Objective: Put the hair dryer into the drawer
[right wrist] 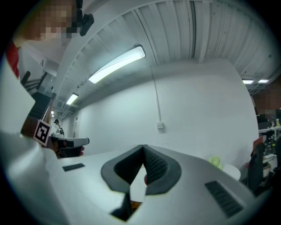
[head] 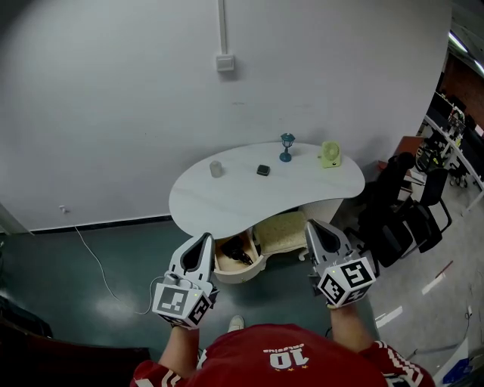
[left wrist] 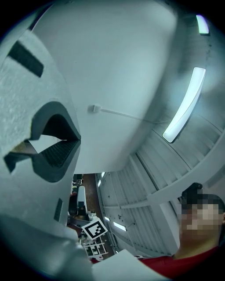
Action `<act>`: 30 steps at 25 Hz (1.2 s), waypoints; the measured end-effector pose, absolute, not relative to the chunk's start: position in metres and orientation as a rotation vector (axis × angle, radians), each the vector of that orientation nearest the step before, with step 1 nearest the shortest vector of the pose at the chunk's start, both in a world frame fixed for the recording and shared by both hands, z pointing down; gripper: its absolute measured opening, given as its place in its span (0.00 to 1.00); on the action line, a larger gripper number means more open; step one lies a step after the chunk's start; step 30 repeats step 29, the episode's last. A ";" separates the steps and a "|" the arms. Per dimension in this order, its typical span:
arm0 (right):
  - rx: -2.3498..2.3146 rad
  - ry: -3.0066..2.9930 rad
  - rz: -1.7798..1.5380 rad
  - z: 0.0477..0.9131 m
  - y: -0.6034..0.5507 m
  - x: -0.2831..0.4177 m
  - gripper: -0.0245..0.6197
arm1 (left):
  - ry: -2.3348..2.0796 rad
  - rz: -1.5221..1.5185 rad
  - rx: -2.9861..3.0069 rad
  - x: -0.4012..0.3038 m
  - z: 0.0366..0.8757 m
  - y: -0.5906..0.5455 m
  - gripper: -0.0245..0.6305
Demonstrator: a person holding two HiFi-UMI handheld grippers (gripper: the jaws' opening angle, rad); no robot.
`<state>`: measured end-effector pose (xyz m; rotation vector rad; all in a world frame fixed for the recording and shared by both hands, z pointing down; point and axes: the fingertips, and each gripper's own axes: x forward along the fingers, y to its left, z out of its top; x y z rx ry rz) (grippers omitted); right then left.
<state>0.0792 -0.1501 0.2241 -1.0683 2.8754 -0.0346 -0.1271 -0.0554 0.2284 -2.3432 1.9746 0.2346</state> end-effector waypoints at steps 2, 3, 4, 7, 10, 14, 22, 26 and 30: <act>-1.072 2.877 -0.026 0.225 -0.153 0.080 0.05 | 1.977 0.238 -2.343 -0.126 0.230 -0.056 0.02; -1.073 2.878 -0.020 0.225 -0.154 0.079 0.05 | 1.977 0.239 -2.341 -0.126 0.230 -0.056 0.02; -1.072 2.880 -0.015 0.225 -0.155 0.078 0.05 | 1.976 0.238 -2.339 -0.126 0.231 -0.056 0.02; -1.056 2.891 -0.007 0.225 -0.157 0.072 0.04 | 1.973 0.241 -2.336 -0.127 0.230 -0.058 0.02; -1.040 2.900 -0.009 0.226 -0.160 0.066 0.04 | 1.967 0.234 -2.344 -0.128 0.232 -0.061 0.02; -1.031 2.909 -0.009 0.229 -0.158 0.062 0.05 | 1.957 0.225 -2.362 -0.127 0.237 -0.060 0.02; -1.026 2.920 -0.004 0.230 -0.159 0.051 0.05 | 1.936 0.225 -2.371 -0.136 0.235 -0.066 0.02; -1.019 2.922 -0.002 0.230 -0.159 0.047 0.05 | 1.934 0.218 -2.379 -0.139 0.236 -0.069 0.02; -1.011 2.926 -0.005 0.231 -0.159 0.042 0.04 | 1.934 0.224 -2.380 -0.143 0.237 -0.071 0.02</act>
